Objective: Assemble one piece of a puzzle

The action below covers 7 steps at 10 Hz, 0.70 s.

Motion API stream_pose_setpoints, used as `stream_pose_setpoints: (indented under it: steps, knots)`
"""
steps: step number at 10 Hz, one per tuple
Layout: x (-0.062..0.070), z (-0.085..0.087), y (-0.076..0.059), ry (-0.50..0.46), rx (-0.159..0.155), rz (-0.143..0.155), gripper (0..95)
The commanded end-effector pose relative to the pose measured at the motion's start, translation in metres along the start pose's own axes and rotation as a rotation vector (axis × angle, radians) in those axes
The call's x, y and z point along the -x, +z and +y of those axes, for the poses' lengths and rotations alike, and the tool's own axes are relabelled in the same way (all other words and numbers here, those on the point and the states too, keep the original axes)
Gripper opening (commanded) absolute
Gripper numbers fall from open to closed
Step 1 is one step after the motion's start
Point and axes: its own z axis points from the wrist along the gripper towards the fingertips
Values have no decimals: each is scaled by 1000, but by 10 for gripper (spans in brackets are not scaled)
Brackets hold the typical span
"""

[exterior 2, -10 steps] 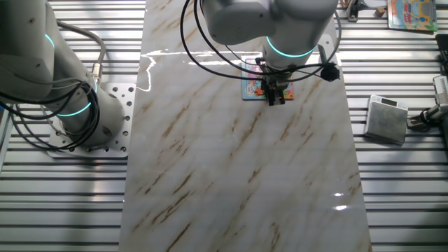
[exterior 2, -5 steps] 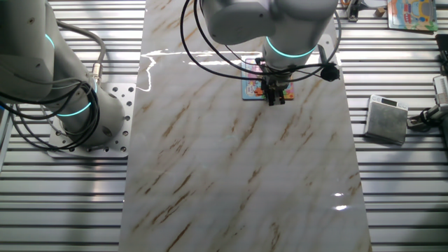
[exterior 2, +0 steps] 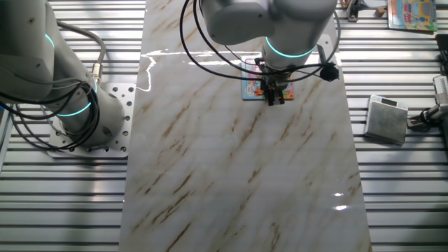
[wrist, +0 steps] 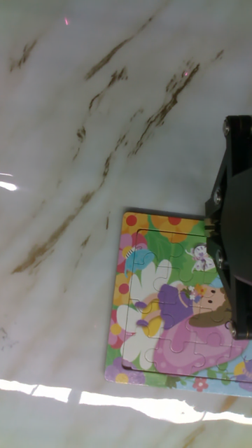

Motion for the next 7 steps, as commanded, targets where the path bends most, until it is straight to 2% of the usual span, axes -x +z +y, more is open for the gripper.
stream_pose_setpoints:
  steps: [1,7]
  knots:
    - [0,0,0,-1,0,-1,0]
    - [0,0,1,-6,-1,-2,0]
